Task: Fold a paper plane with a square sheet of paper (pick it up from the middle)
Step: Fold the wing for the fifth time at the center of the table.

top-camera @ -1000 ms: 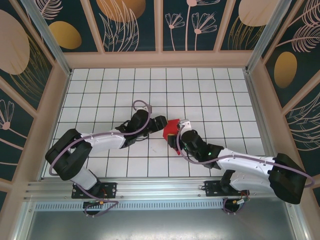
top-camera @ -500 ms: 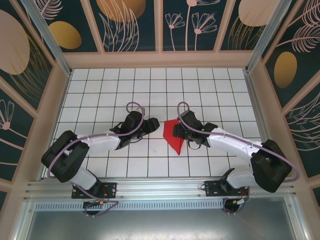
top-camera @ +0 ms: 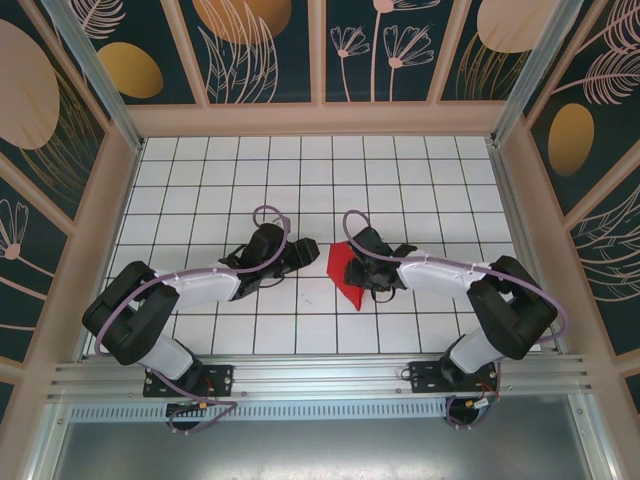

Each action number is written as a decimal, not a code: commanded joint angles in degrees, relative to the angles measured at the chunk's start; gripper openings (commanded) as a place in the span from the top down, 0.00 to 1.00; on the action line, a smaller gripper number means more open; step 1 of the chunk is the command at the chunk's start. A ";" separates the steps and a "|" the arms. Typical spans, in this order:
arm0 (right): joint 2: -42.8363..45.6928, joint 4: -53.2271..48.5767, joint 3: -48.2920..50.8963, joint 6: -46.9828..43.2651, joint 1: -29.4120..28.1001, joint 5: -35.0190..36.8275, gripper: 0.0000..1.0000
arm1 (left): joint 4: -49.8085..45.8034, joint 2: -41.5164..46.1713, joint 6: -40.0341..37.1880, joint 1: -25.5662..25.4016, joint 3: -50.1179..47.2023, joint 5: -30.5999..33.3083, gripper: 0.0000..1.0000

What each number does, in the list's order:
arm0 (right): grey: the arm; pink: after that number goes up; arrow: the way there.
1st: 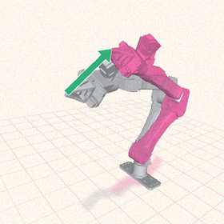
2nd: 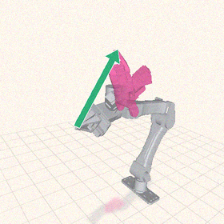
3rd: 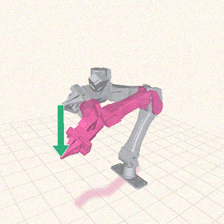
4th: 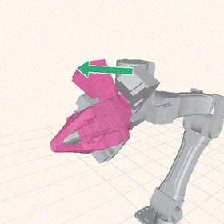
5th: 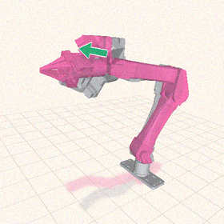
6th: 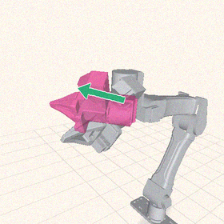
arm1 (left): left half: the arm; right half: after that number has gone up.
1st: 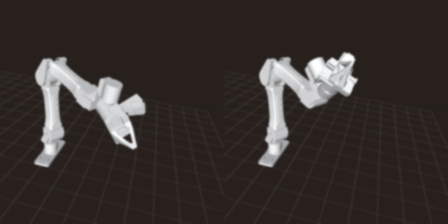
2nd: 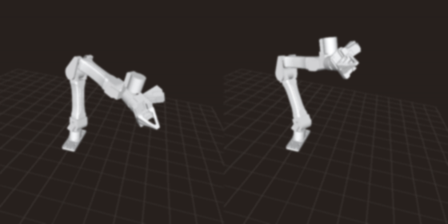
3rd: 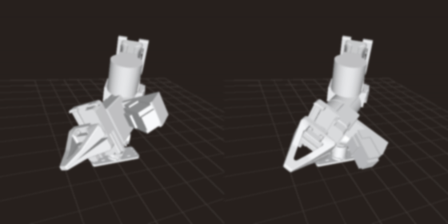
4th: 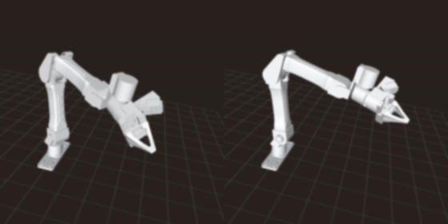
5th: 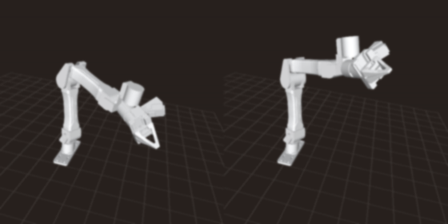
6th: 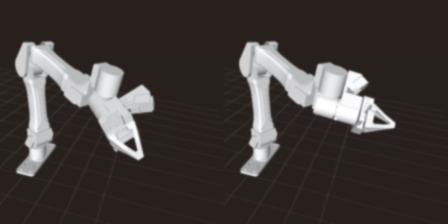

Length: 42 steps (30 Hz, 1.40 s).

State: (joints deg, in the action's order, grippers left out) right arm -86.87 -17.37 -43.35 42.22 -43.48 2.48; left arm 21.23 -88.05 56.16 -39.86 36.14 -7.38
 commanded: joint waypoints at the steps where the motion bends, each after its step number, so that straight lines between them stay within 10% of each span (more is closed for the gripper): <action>1: 0.50 3.20 -0.34 -0.08 0.49 -1.24 0.55 | 1.40 0.27 -0.53 -0.05 -0.46 -1.08 0.41; 12: 1.98 13.96 3.14 -2.50 2.74 -11.91 0.88 | 2.29 0.14 -0.41 -0.07 -0.89 -1.88 0.41; 28: -2.28 51.97 19.00 5.02 10.03 -36.95 0.88 | 3.55 3.23 0.87 -0.09 -4.66 -2.62 0.39; 42: -7.98 54.40 24.17 7.22 17.60 -40.10 0.88 | 5.47 0.22 4.57 -1.23 -4.72 -6.20 0.38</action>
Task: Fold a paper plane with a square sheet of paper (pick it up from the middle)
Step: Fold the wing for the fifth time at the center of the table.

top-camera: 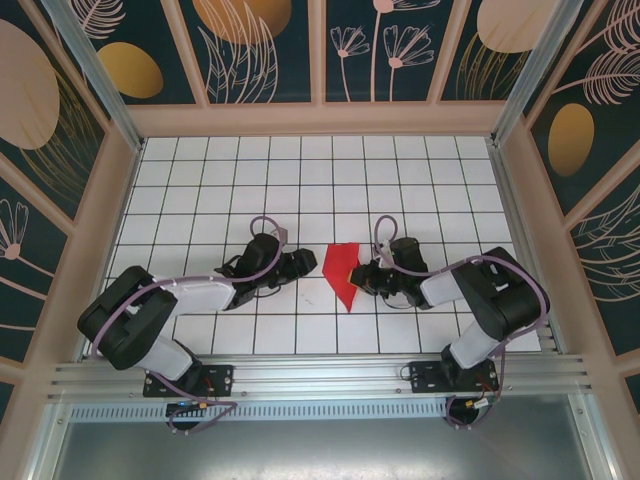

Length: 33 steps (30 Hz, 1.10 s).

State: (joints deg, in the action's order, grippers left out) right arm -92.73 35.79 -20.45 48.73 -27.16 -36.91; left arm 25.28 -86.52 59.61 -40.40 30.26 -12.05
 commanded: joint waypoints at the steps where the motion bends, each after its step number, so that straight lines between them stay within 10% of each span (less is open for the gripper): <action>1: -2.51 3.46 2.22 1.58 1.65 -1.25 0.88 | 0.98 -1.76 1.41 -1.11 1.66 -1.31 0.38; 33: 10.09 10.01 2.88 4.84 2.81 -8.52 0.89 | 28.43 -11.36 15.40 -2.56 0.75 -7.37 0.47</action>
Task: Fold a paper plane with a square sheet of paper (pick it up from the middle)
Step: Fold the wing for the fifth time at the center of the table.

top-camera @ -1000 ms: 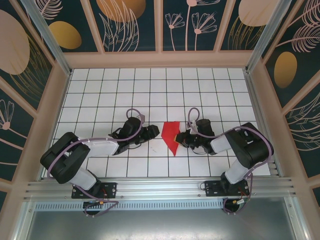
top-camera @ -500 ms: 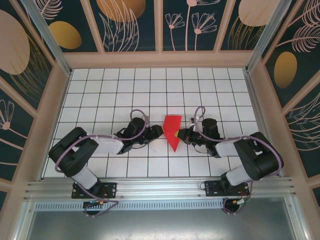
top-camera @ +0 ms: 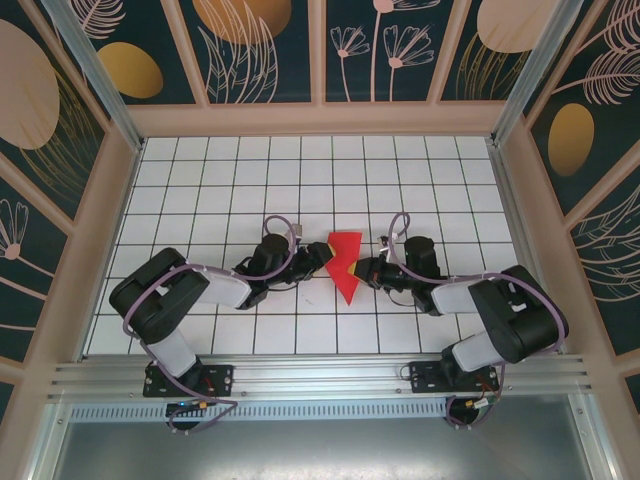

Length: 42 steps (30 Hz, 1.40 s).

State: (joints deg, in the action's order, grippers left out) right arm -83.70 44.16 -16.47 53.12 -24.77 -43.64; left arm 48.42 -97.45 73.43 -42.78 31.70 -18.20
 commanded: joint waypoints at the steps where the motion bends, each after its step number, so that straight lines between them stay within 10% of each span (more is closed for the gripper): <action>1: 1.22 1.52 -1.11 0.53 0.43 -1.69 0.89 | 5.16 -0.45 1.72 -0.16 -0.89 -1.08 0.47; 16: -1.09 -4.65 -3.33 -1.61 0.03 2.29 0.86 | -0.48 -0.15 -3.38 -0.14 -0.81 1.48 0.87; 27: 5.49 -28.51 -8.64 -8.68 -0.97 16.90 0.54 | -17.85 0.50 -13.96 -0.11 3.23 8.85 0.96; 42: -1.53 -34.77 -18.86 -12.52 -11.14 20.91 0.82 | -20.47 -0.01 -16.90 -1.55 6.83 7.50 0.94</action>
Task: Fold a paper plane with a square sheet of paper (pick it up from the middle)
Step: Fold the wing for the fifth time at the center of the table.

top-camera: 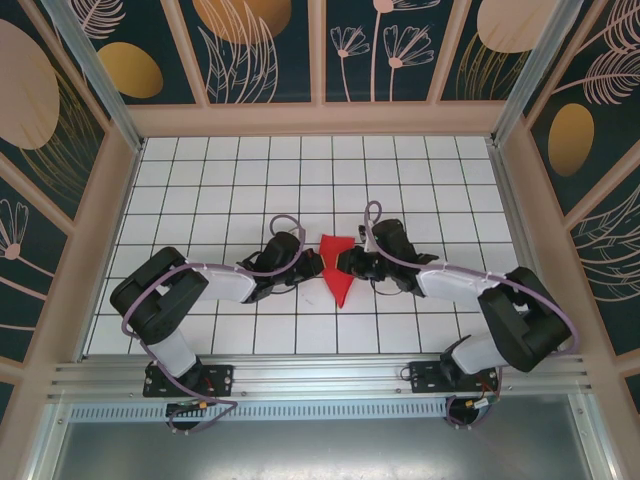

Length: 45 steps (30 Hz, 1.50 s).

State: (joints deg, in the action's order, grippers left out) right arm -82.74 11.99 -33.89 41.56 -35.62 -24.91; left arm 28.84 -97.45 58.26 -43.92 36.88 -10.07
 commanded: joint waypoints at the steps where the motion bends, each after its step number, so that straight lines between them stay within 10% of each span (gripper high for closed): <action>1: -3.45 -2.61 -1.51 -0.96 -0.17 2.67 0.83 | -0.81 -0.05 -1.75 -0.46 1.82 -0.75 0.95; 27: -7.47 -5.18 3.39 -2.12 0.48 10.59 0.89 | -10.04 -3.54 -7.03 -2.68 8.91 -1.08 0.72; 45: 3.76 -4.77 4.41 -3.94 -2.97 13.04 0.84 | -18.13 -7.31 -7.70 -4.10 14.44 0.96 0.97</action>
State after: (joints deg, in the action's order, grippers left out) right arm -82.76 8.12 -31.03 38.15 -37.89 -13.10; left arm 13.41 -103.59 51.55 -47.66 50.11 -10.37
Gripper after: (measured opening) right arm 0.154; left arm 0.069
